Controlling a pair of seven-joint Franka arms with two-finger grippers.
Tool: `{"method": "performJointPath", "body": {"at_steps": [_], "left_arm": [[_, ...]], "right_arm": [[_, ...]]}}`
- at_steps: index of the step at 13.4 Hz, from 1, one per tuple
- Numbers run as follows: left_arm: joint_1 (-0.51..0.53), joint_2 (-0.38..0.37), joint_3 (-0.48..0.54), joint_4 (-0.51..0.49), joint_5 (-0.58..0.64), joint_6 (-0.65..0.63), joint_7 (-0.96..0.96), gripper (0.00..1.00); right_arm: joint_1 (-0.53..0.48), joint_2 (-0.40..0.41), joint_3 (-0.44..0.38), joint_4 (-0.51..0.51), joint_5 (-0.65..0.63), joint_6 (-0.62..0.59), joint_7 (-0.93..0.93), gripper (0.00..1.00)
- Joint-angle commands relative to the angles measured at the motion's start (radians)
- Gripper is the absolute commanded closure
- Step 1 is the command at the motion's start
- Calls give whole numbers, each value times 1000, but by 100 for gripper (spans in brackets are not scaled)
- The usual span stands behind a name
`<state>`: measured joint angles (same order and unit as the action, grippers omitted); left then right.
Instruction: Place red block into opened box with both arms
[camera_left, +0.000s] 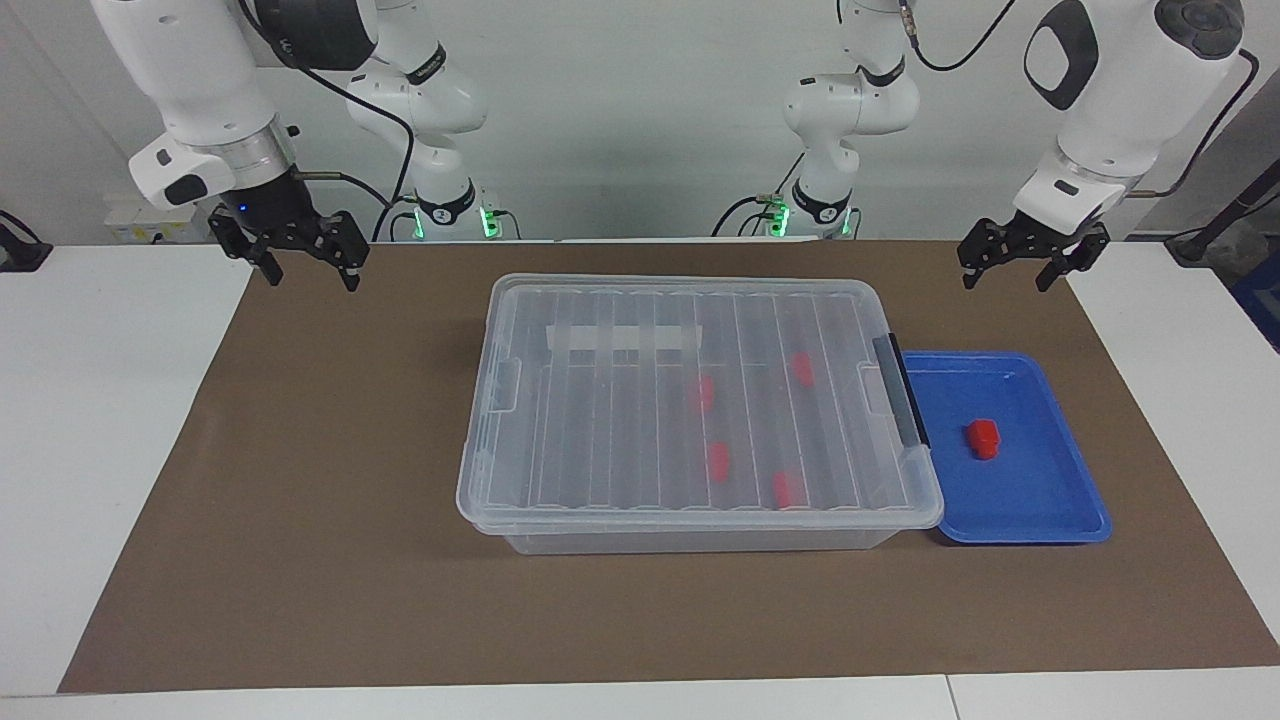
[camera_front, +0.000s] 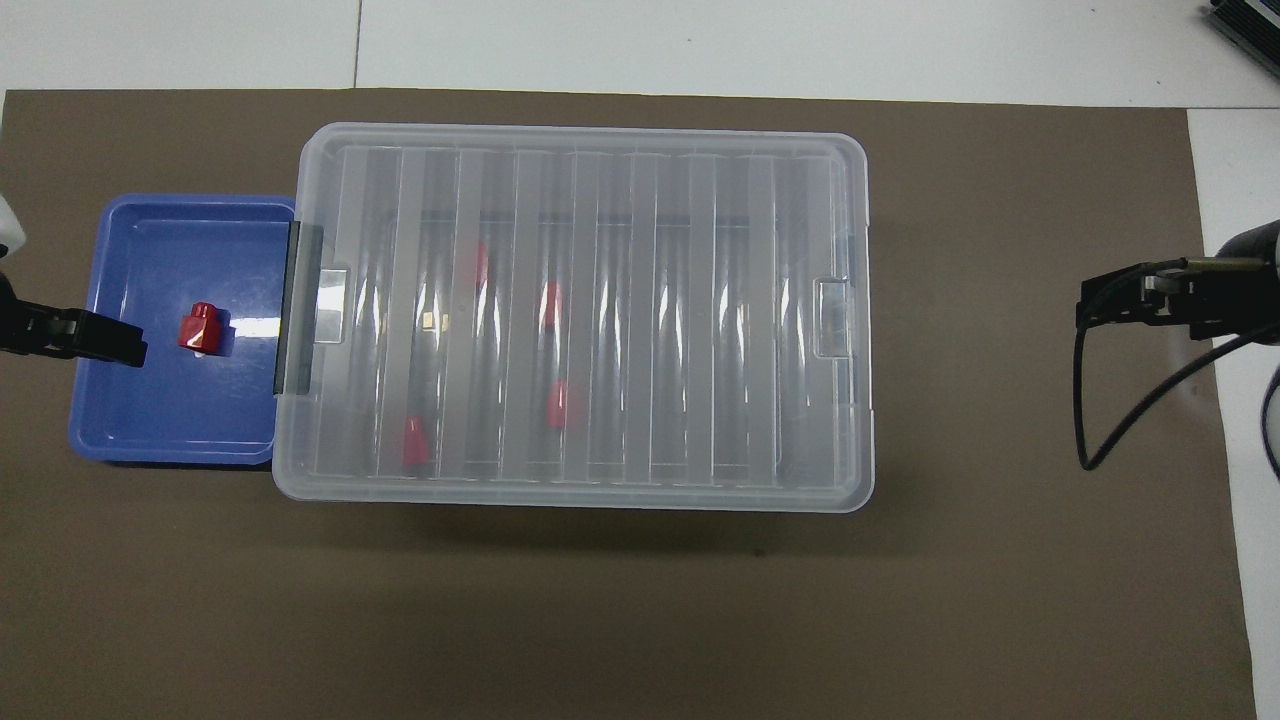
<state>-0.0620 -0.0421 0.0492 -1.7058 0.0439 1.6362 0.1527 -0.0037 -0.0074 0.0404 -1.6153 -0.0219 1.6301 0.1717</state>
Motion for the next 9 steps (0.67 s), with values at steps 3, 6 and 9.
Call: {"method": "performJointPath", "body": {"at_steps": [3,6,9], "left_arm": [[-12,-16,11,-11,5,8,-8,0],[-12,-16,11,-11,5,8,-8,0],[-12,-16,11,-11,5,8,-8,0]], "right_arm": [[79,87,10,-18,13,146,141,8],[168,167,10,-23,13,267,235,7],[229,185,10,-104,13,391,242,6]]}}
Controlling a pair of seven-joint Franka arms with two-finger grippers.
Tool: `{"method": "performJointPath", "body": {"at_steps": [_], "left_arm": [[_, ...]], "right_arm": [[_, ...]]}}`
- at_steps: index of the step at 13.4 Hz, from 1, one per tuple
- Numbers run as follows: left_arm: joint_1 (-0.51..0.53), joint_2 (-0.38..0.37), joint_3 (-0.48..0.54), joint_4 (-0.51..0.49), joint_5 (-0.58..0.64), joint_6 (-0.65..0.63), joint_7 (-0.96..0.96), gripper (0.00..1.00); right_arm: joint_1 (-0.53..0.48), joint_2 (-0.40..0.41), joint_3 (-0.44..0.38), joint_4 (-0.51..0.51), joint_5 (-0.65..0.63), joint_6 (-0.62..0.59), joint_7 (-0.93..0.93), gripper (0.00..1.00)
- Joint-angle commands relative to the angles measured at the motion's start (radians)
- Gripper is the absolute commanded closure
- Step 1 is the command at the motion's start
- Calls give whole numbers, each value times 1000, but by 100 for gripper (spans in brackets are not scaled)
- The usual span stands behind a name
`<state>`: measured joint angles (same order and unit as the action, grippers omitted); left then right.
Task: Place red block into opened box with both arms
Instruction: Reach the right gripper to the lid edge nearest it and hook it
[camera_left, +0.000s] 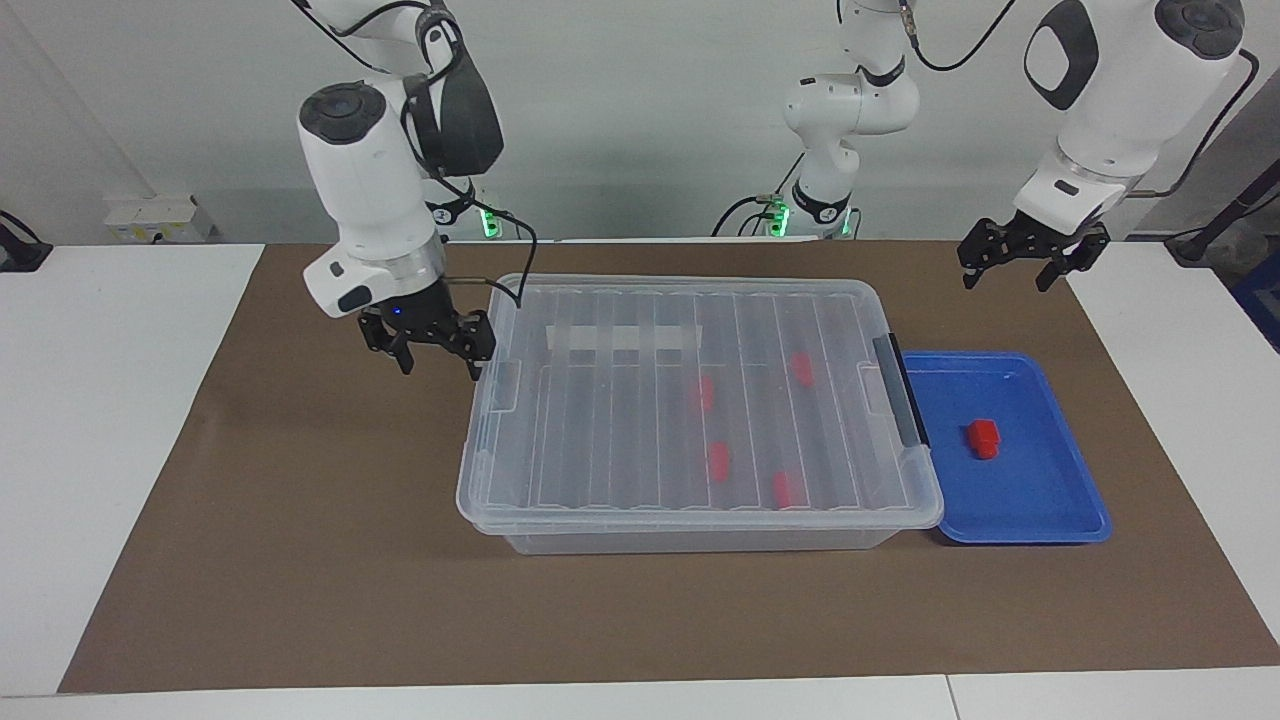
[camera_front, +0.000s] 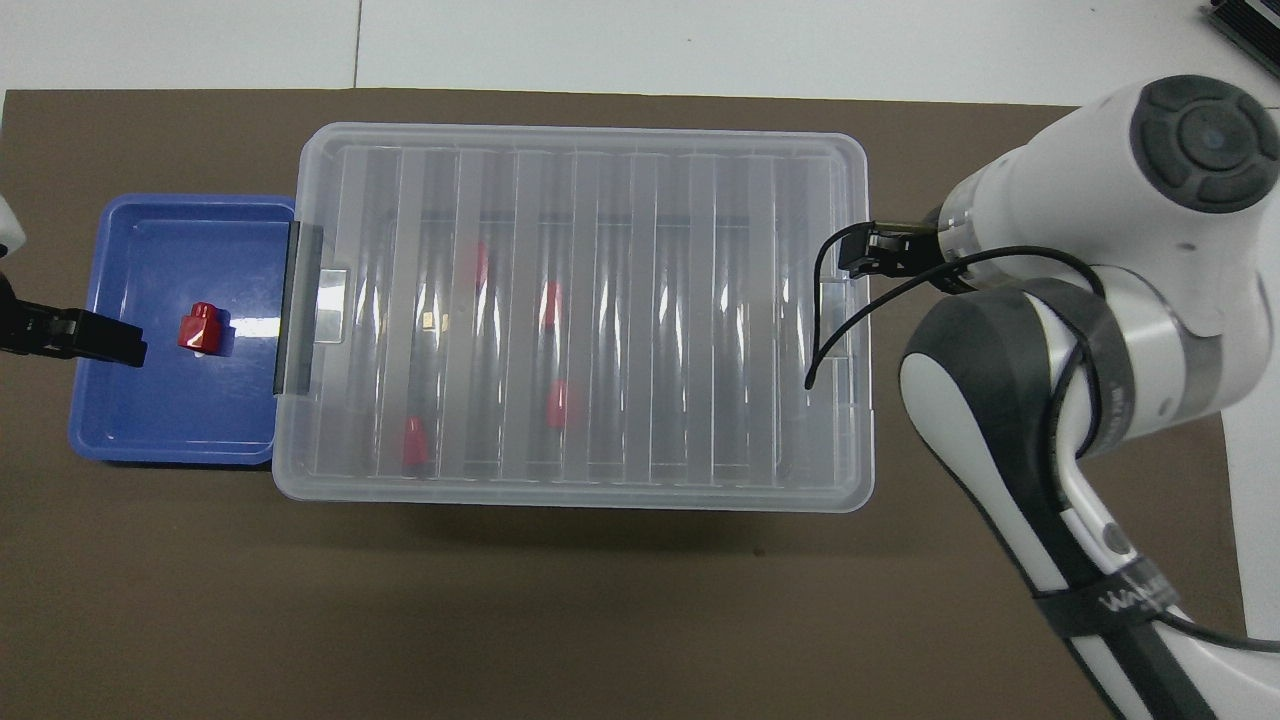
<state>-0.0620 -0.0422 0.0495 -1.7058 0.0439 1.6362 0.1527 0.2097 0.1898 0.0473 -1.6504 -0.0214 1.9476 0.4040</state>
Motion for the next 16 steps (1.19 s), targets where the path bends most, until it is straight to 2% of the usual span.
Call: {"method": "performJointPath", "body": {"at_steps": [1,3,8,10,12,16], "left_arm": [[-12,-16,10,-11,5,8,-8,0],[-12,-16,10,-11,5,8,-8,0],[-12,-16,10,-11,5,8,-8,0],[-12,-16,10,-11,5,8,-8,0],[-12,-16,10,-11,5,8,-8,0],[-12,-16,10,-11,5,8,-8,0]], "right_arm": [[22,-24,3,-119,12,106,9,5],[22,-59,3,-189,12,113,-8,3],[-24,-122,2,-271,11,91,-69,4],[-35,-142,2,-310,11,102,-108,8],[-50,-145,2,-319,11,108,-126,8],[-154,-147,2,-319,11,103,-337,9]]}}
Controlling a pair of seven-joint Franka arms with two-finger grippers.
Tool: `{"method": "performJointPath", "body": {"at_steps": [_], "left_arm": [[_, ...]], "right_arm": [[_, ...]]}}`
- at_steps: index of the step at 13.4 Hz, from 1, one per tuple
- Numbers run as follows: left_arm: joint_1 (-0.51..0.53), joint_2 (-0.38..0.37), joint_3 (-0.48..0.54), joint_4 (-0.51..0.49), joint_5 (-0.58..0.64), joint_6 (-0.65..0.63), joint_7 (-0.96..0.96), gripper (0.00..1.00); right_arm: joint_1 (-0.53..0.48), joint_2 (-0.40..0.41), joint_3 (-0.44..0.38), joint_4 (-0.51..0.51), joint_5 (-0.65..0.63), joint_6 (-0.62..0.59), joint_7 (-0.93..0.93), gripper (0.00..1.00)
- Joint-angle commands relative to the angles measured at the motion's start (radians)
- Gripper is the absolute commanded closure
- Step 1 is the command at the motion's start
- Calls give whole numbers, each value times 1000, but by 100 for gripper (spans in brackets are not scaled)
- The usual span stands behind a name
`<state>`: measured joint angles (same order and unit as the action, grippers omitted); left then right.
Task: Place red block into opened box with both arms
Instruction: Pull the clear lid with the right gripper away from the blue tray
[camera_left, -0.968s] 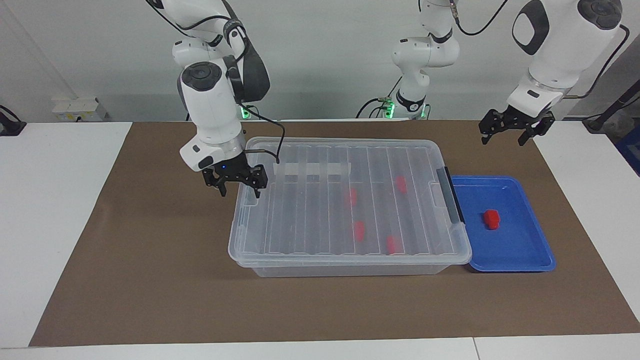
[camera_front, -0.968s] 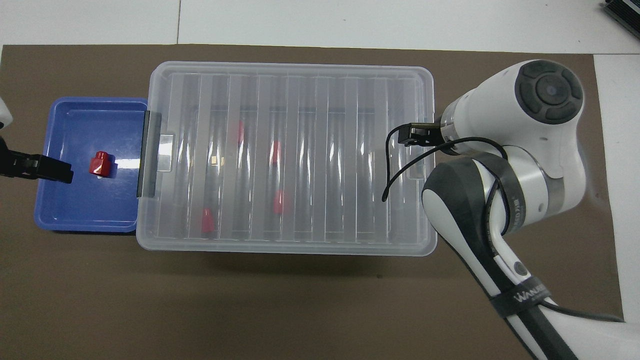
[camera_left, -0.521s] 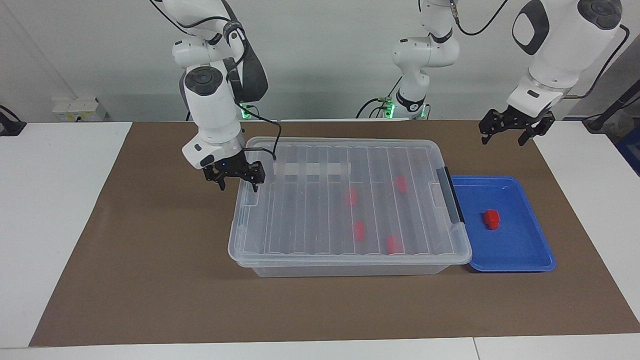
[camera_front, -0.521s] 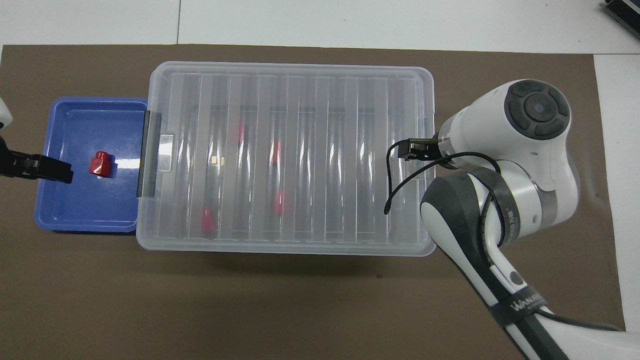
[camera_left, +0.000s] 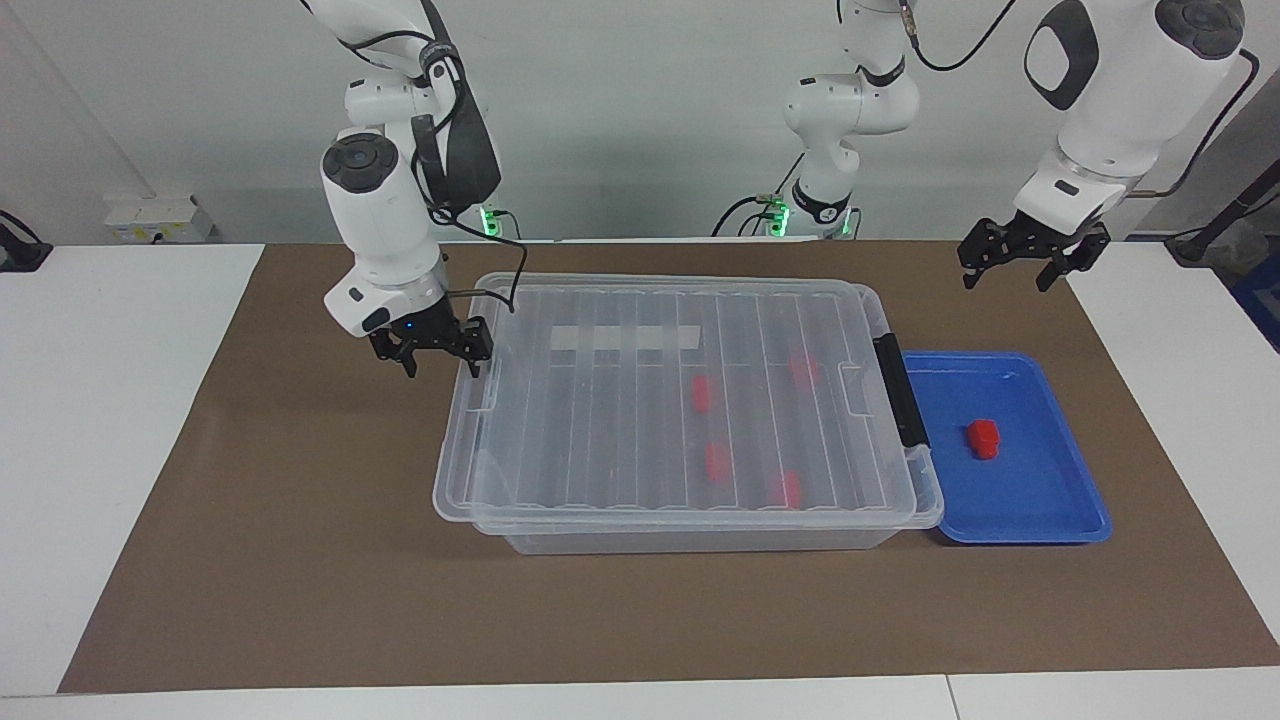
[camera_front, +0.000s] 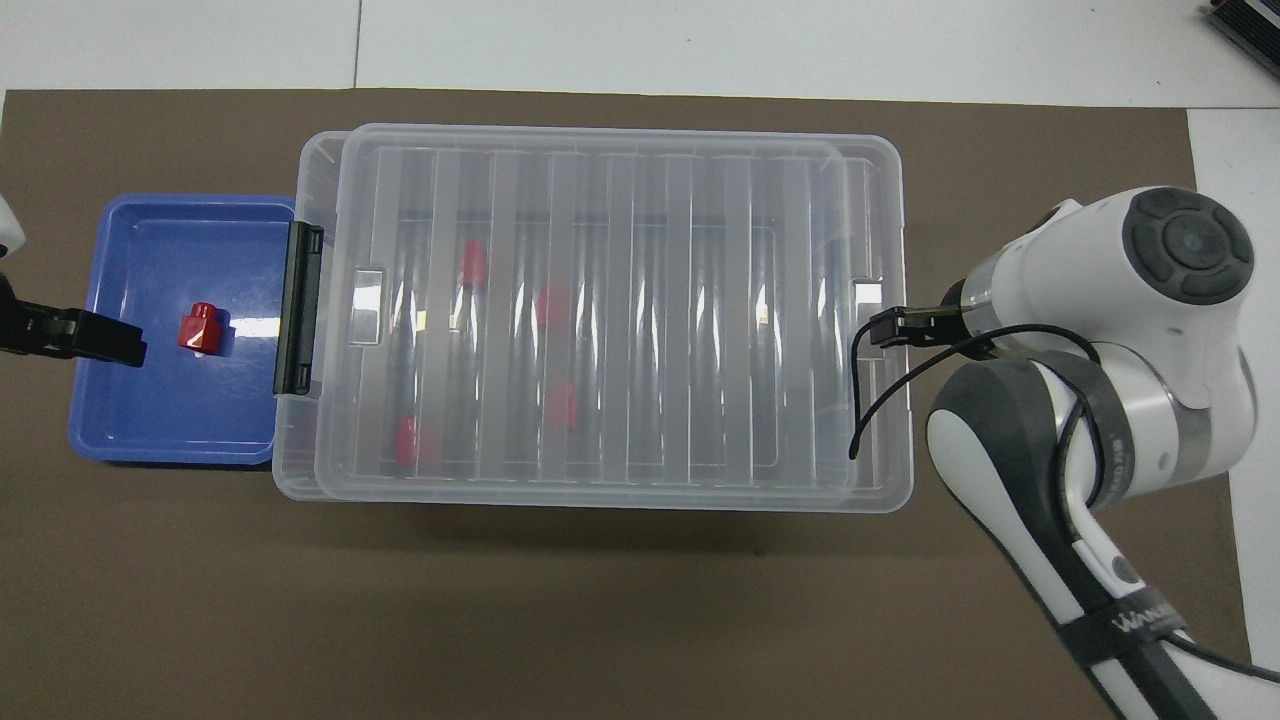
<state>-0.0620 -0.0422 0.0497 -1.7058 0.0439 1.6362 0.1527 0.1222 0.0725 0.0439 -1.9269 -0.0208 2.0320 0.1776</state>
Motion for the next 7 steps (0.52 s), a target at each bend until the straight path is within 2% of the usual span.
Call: {"method": "performJointPath", "body": {"at_steps": [1,5,7], "left_arm": [[-12,-16,10,-11,5,8,-8,0],[-12,-16,13,-9,5,-10,-8,0],[-12,-53,12,-6,5,-65,-8,0]], "right_arm": [[-94,-30,5,-43,10,19,-162,9],[-205,-28,5,-43,10,19,-332,9],[-255,-28,5,-43,10,19,-395,8]]}}
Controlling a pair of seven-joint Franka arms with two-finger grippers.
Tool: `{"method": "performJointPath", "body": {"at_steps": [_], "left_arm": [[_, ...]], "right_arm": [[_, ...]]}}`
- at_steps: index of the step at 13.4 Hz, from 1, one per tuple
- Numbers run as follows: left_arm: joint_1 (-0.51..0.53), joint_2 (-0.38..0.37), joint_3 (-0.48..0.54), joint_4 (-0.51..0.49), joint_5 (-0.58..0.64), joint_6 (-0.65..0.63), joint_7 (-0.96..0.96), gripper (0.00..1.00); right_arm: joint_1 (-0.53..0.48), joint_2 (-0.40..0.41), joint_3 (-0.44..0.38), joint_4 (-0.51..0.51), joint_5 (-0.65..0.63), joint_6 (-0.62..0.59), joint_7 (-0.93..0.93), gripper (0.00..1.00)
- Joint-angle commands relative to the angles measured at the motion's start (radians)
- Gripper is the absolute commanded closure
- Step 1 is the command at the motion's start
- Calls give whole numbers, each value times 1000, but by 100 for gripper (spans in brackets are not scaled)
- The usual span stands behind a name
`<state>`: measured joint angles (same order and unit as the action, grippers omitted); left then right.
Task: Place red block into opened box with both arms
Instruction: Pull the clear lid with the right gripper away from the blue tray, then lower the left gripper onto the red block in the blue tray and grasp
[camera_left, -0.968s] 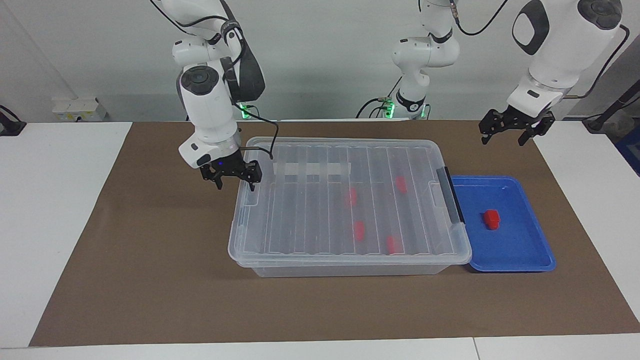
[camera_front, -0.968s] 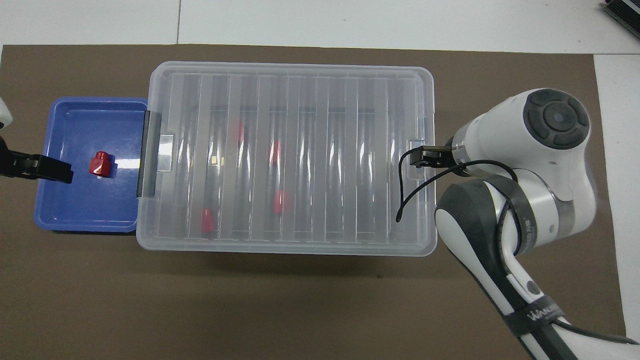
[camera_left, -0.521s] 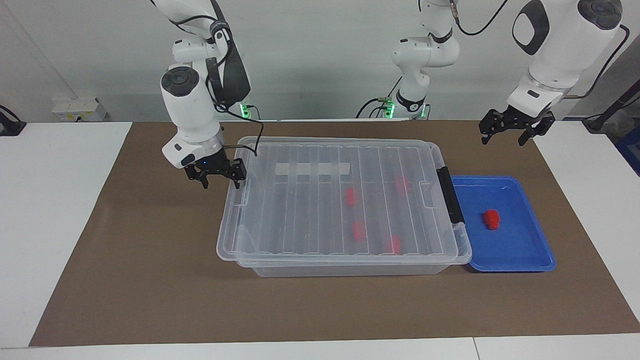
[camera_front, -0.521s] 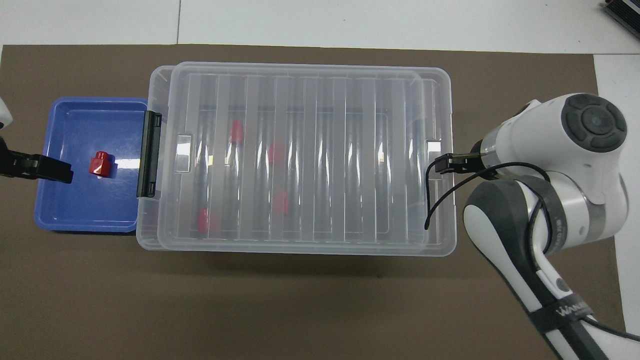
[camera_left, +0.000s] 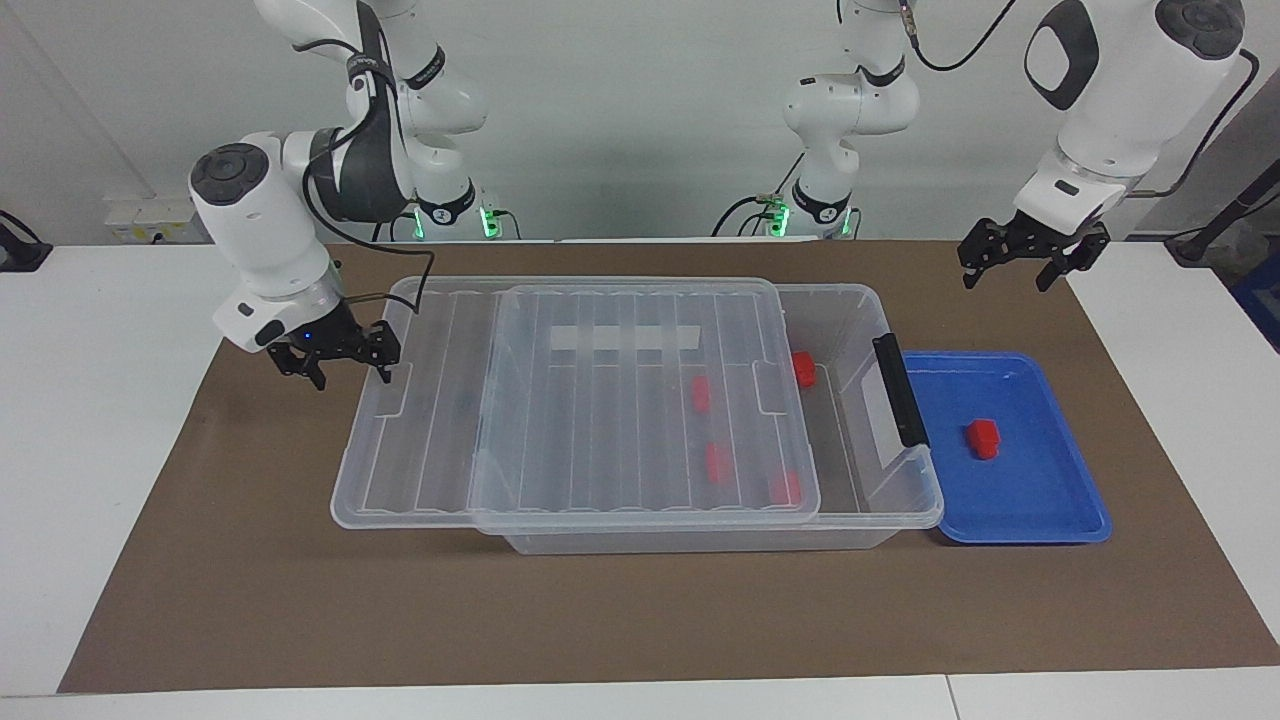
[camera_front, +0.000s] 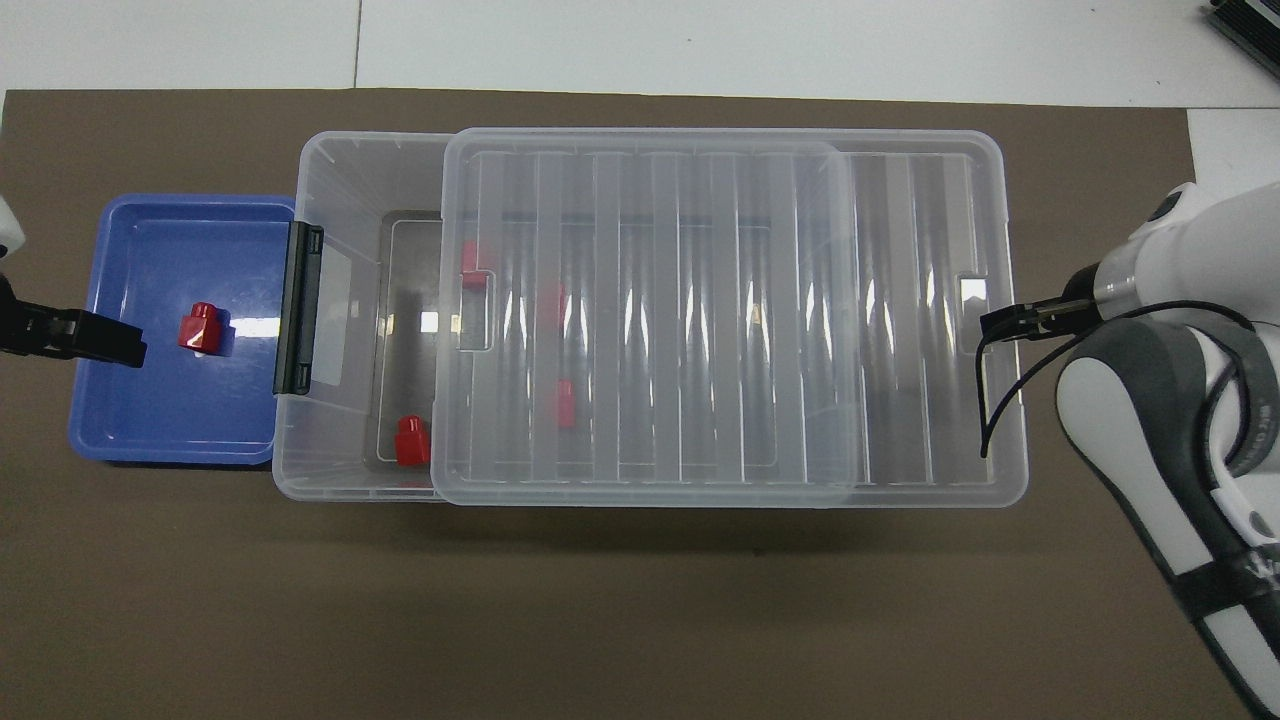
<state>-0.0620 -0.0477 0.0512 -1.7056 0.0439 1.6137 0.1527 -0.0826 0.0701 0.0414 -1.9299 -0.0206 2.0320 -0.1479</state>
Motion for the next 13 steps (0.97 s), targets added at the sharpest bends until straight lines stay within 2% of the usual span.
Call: {"method": "performJointPath", "body": {"at_steps": [1,3,5,9,10,12,13], "left_arm": [[-16,-50,10,-3,5,-43,-11,0],[-12,-58,12,-18,5,-19,-21,0],[28,-63,18,-92,4,174,-22,0],[34,110,18,-162,2,463,-13,0],[34,138,18,-214,2,547,-15,0],[72,163,16,-340,1,751,-15,0],[86,198,18,-345,-4,779,-13,0]], "right_arm": [[-69,-26,8,-40,10,22,-94,8],[-104,-24,6,-40,10,25,-120,8],[-117,-23,6,-40,10,34,-151,8],[-118,-20,8,-35,10,45,-173,7],[-115,-16,8,-27,10,39,-170,3],[-112,-21,8,0,10,25,-151,1],[-111,-27,9,12,11,14,-128,0]]}}
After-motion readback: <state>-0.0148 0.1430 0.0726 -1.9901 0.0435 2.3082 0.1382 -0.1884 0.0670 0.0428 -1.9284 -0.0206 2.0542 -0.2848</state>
